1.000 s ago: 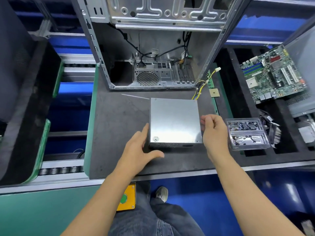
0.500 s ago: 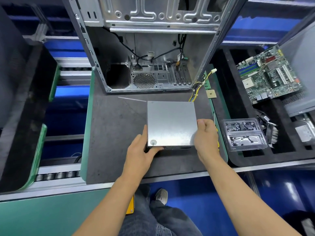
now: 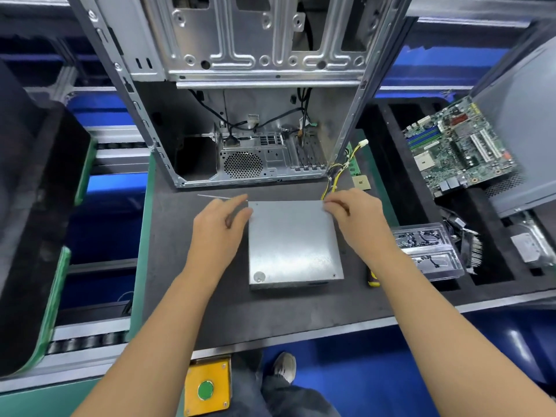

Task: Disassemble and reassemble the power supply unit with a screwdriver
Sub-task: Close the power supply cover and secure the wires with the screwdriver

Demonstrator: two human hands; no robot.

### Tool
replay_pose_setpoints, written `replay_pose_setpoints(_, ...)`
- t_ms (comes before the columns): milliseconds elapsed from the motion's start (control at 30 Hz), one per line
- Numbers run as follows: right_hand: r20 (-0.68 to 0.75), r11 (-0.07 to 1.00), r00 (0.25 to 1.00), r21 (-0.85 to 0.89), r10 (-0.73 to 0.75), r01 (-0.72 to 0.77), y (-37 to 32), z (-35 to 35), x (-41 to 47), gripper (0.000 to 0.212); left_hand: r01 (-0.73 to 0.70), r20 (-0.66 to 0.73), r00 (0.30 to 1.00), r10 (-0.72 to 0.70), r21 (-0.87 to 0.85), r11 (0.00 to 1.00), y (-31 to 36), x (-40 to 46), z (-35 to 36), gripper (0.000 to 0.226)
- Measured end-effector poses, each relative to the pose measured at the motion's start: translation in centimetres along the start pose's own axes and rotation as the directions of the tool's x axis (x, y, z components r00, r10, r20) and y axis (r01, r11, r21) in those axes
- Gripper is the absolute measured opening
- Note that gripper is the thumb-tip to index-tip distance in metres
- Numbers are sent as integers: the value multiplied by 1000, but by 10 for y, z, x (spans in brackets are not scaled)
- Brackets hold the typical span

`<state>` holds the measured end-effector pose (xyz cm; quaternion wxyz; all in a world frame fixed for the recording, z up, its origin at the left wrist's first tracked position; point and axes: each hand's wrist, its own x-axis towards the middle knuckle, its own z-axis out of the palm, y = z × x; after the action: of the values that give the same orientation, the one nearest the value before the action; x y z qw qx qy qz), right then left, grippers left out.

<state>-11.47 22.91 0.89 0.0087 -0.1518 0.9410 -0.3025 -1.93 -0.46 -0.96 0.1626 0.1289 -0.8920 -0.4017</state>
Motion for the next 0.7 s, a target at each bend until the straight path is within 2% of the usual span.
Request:
replay_pose_setpoints(200,151,953,983,-269,-103,141,-9,-13,15,19,-36,80,996,29,89,995,2,24,6,22)
replay_pose_setpoints(333,226,889,969,-419,-95,185,-17,-12,20,22,-89,114,991,74,134,987,4,29,6,14)
replay_pose_setpoints(433,244,885,965,-422,-101,199,-17,-12,22,21,-203,145,974,173,226,953,5,29,6,13)
replay_pose_setpoints(500,215,916,973,-366,-89,164,-13,-13,23,20,-236,153,967,203,249,939,5,29,7,12)
replay_pose_setpoints(700,62,992,998,-121,-18,25,6,-12,18,11,-96,155,985,80,92,991,-3,34,8,10)
